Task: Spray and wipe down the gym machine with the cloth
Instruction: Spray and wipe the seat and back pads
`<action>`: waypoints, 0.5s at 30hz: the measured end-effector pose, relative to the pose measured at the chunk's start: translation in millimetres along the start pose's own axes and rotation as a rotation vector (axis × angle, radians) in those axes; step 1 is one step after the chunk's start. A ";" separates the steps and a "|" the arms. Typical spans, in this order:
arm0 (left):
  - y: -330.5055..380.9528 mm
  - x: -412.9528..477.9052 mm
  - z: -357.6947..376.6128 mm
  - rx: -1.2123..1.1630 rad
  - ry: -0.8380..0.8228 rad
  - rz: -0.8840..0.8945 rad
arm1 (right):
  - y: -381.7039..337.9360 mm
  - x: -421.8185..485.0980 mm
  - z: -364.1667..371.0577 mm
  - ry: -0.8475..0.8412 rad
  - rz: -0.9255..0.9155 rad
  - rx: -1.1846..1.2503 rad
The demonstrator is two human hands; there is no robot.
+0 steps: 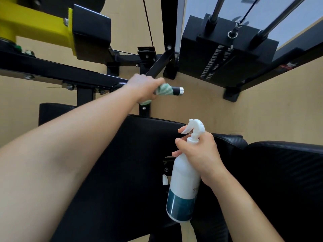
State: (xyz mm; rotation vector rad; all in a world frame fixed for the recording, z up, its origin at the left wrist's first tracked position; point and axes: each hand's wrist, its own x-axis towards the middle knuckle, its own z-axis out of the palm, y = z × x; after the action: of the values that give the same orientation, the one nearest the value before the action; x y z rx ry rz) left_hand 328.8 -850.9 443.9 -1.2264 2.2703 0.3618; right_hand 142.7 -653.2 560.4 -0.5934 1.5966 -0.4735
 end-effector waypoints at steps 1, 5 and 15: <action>-9.4 -5.5 -0.6 -0.008 -0.024 -0.037 | -0.6 0.3 -0.4 -0.002 0.001 0.003; -24.7 -17.5 -8.4 -0.065 -0.089 -0.129 | 1.2 2.5 -1.0 -0.001 0.004 0.020; 69.1 25.2 -9.1 0.012 0.044 0.041 | 7.6 1.5 1.4 0.053 -0.007 0.033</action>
State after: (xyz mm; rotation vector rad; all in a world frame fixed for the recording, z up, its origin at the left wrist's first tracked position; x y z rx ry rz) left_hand 256.9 -834.4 436.0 -1.1947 2.3345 0.3381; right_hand 143.2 -648.1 554.4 -0.5657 1.6345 -0.5237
